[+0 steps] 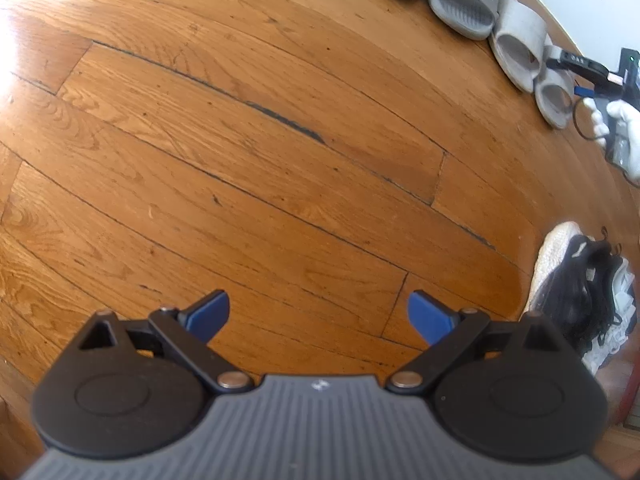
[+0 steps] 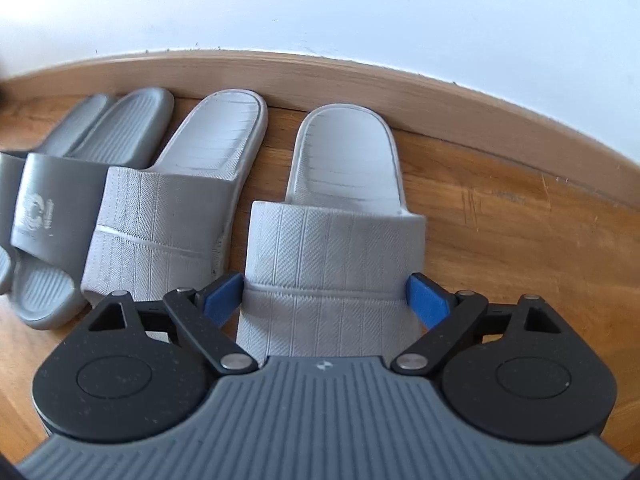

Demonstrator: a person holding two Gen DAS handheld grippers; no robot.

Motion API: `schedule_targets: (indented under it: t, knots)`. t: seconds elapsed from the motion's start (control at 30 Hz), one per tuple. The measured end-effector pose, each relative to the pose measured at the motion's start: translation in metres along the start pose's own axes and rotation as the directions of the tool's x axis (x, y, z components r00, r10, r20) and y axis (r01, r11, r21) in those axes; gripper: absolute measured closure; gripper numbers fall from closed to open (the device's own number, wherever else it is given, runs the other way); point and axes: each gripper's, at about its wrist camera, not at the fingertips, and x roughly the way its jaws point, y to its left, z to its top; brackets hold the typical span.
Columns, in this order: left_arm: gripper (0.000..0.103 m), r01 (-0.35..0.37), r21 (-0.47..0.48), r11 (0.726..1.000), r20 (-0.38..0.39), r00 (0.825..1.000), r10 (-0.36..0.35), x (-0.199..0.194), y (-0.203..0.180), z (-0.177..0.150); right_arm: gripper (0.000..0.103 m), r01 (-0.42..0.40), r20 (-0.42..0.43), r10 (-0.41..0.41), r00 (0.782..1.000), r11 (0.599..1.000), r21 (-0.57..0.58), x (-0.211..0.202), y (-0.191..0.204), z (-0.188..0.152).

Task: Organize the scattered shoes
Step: 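Move the right gripper to the black sneakers and grasp them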

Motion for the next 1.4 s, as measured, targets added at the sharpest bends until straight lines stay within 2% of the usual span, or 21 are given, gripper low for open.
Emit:
schedule_targets:
  t: [0.1, 0.2, 0.27, 0.4, 0.47, 0.57, 0.63, 0.77, 0.87, 0.97, 1.07, 1.13, 1.2, 1.3, 1.4]
  knots:
    - [0.006, 0.000, -0.001, 1.000, 0.001, 1.000, 0.000, 0.000, 0.001, -0.001, 0.009, -0.076, 0.031, 0.074, 0.997, 0.993, 0.094, -0.009, -0.011, 0.000]
    - [0.006, -0.001, -0.014, 1.000, 0.006, 1.000, 0.001, -0.001, 0.004, -0.001, 0.005, -0.161, 0.062, 0.151, 0.987, 0.967, 0.196, -0.017, -0.024, 0.000]
    - [0.006, 0.000, -0.018, 1.000, 0.013, 1.000, 0.000, -0.003, 0.004, 0.000, 0.003, -0.167, 0.080, 0.153, 0.985, 0.962, 0.216, -0.023, -0.029, -0.001]
    - [0.006, 0.003, -0.018, 1.000, 0.035, 0.999, -0.003, -0.008, 0.005, 0.001, 0.002, -0.120, 0.141, 0.092, 0.986, 0.971, 0.205, -0.061, -0.034, -0.003]
    - [0.006, 0.009, -0.024, 1.000, 0.039, 0.999, -0.008, -0.009, 0.005, 0.000, 0.002, -0.146, 0.143, 0.120, 0.982, 0.972, 0.185, -0.094, -0.040, -0.010]
    - [0.006, 0.014, -0.022, 1.000, 0.041, 0.999, -0.013, -0.010, 0.003, -0.002, 0.004, -0.179, 0.048, 0.174, 0.984, 0.975, 0.133, -0.152, -0.052, -0.039]
    - [0.006, 0.016, -0.016, 1.000, 0.040, 0.999, -0.015, -0.011, 0.001, -0.004, 0.004, -0.208, -0.042, 0.214, 0.976, 0.972, 0.106, -0.193, -0.062, -0.074]
    - [0.006, 0.019, 0.006, 1.000, 0.043, 0.999, -0.019, -0.013, -0.007, -0.009, 0.008, -0.176, -0.161, 0.200, 0.966, 0.972, 0.153, -0.237, -0.075, -0.136]
    - [0.006, 0.022, 0.022, 1.000, 0.048, 0.999, -0.023, -0.014, -0.013, -0.012, 0.023, -0.176, -0.240, 0.207, 0.949, 0.974, 0.142, -0.249, -0.069, -0.178]
    - [0.006, 0.027, 0.044, 0.999, 0.048, 0.998, -0.030, -0.015, -0.020, -0.014, 0.025, -0.135, -0.286, 0.161, 0.945, 0.985, 0.107, -0.241, -0.060, -0.205]
    - [0.006, 0.025, 0.062, 0.998, 0.061, 0.998, -0.029, -0.016, -0.025, -0.015, 0.029, -0.092, -0.295, 0.118, 0.948, 0.991, 0.099, -0.217, -0.054, -0.216]
    - [0.006, 0.017, 0.064, 0.998, 0.069, 0.997, -0.022, -0.016, -0.025, -0.015, 0.071, -0.067, -0.280, 0.084, 0.956, 0.995, 0.069, -0.201, -0.050, -0.216]
    - [0.006, 0.012, 0.067, 0.998, 0.070, 0.997, -0.017, -0.016, -0.024, -0.014, 0.084, -0.063, -0.265, 0.072, 0.962, 0.997, 0.044, -0.195, -0.049, -0.212]
    - [0.006, -0.003, 0.065, 0.998, 0.069, 0.998, -0.001, -0.014, -0.021, -0.013, 0.084, -0.051, -0.212, 0.054, 0.976, 0.999, 0.018, -0.199, -0.049, -0.197]
    - [0.006, -0.015, 0.047, 0.999, 0.069, 0.998, 0.012, -0.011, -0.018, -0.009, 0.084, -0.052, -0.169, 0.062, 0.984, 0.997, 0.065, -0.202, -0.064, -0.173]
